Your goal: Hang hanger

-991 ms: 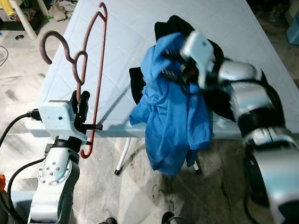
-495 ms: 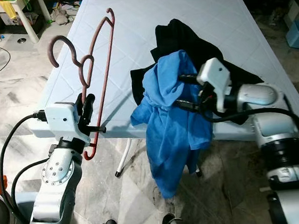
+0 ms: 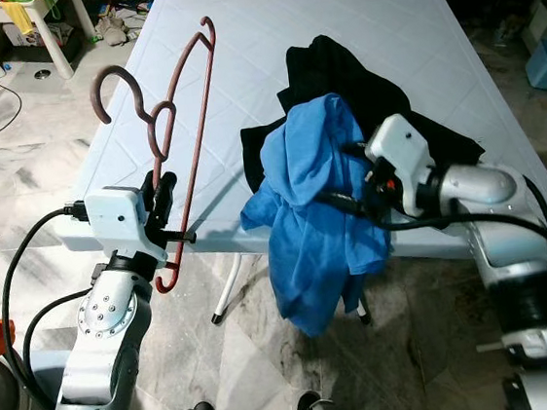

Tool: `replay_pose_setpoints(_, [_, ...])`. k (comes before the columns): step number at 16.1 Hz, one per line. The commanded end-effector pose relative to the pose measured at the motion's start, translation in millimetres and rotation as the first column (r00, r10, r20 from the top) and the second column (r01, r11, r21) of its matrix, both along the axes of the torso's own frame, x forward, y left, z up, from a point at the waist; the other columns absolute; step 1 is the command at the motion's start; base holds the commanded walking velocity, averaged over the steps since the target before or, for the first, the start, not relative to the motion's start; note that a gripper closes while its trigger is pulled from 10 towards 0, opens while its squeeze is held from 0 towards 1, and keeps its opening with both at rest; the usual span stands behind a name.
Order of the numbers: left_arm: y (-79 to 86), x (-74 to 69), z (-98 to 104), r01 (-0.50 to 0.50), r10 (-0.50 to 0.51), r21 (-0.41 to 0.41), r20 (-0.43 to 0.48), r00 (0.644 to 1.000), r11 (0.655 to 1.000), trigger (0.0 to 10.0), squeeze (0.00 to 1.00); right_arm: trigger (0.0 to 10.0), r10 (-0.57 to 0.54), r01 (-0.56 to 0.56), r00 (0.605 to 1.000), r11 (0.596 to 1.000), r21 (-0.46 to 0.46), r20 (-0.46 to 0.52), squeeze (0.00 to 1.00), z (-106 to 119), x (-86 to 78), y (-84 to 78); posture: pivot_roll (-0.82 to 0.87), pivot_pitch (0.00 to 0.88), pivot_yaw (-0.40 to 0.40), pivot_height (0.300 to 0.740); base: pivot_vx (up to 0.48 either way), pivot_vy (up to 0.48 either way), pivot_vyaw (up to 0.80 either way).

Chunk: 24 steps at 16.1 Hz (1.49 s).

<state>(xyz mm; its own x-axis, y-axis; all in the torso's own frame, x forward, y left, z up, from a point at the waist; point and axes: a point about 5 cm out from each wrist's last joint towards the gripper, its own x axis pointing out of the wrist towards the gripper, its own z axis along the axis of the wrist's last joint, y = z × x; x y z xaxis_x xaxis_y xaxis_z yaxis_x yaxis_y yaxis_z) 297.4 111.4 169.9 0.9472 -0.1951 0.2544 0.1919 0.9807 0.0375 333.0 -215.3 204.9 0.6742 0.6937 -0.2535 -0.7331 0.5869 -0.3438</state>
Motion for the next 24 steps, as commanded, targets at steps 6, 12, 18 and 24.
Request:
replay_pose_setpoints(6, [-0.2, -0.3, -19.9, 0.01, -0.008, 0.024, -0.095, 0.995, 1.0, 10.0, 0.0, 10.0, -0.065, 0.065, 0.998, 0.998, 0.02, -0.026, 0.1, -3.0, -17.6, -7.0, -0.03, 0.21, -0.033, 0.74, 0.0, 0.0, 0.0])
replay_pose_setpoints(12, [-6.6, 4.2, -19.0, 0.058, -0.054, 0.032, -0.097, 0.994, 0.998, 10.0, 0.0, 10.0, -0.126, 0.13, 0.985, 0.991, 0.024, -0.119, 0.0, -46.9, -40.5, 8.8, -0.06, 0.212, 0.004, 0.74, 0.0, 0.0, 0.0])
replay_pose_setpoints(18, [-7.8, 6.2, -18.9, 0.064, -0.061, 0.035, -0.096, 0.994, 0.997, 10.0, 0.0, 0.0, -0.251, 0.278, 0.954, 0.945, 0.17, -0.163, 0.0, -66.1, -29.9, 33.9, -0.05, 0.207, 0.006, 0.74, 0.0, 0.0, 0.0])
replay_pose_setpoints(24, [-7.1, 5.5, -19.5, 0.047, -0.045, 0.024, -0.093, 0.995, 0.999, 10.0, 0.0, 0.0, -0.381, 0.414, 0.91, 0.853, 0.319, -0.162, 0.0, -61.5, -5.3, 41.1, -0.04, 0.202, -0.014, 0.74, 0.0, 0.0, 0.0])
